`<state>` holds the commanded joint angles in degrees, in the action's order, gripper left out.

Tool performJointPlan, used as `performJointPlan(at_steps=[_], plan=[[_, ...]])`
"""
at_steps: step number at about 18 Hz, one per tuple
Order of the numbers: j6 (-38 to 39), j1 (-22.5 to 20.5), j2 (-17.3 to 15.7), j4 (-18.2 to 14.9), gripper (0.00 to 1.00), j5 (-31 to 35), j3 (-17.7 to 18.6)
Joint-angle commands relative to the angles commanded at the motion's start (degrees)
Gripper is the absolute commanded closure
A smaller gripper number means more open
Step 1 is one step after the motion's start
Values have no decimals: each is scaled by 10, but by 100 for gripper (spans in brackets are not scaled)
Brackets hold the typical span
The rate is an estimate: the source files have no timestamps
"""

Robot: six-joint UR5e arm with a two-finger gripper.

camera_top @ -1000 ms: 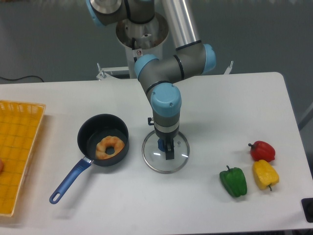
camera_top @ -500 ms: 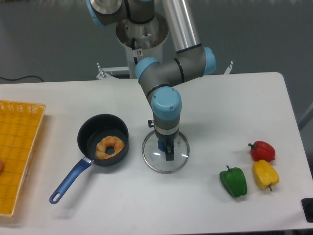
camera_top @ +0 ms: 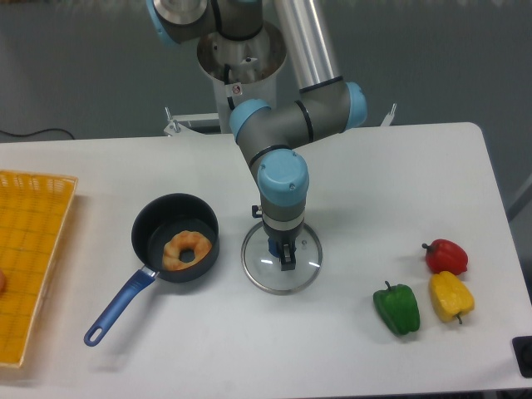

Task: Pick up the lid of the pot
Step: 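Close the gripper on the blue knob of the glass lid, then lift the glass lid up by its knob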

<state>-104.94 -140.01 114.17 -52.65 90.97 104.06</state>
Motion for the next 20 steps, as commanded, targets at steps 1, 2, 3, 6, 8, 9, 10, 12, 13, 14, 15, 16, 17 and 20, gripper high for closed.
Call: performJointPlan(at_steps=[1,2,3,6,8,9,10,12,13,14,15,16,17,20], plan=[[0,0,0,0,37,0,0],[0,-1,0,0,39,0,0],[0,-1,0,0,40,0,-1],[1,-1,-1,0,44,0,-1],[1,-1,-1,0,45,0,-1],[1,-1,-1,0,47,0,-1],[1,-1,-1,0,48,0,-1],[2,-1,-2,0,49,0,-1],[2,-1,-2,0,49,0,-1],[2,0,-3,0,50,0,-1],[3,0,-3,-1,50,0,-1],[4,0,-4,-1,50,1,-1],[7,0,-5,-1,51,1,-1],[10,-1,-14,-2,51,2,-1]])
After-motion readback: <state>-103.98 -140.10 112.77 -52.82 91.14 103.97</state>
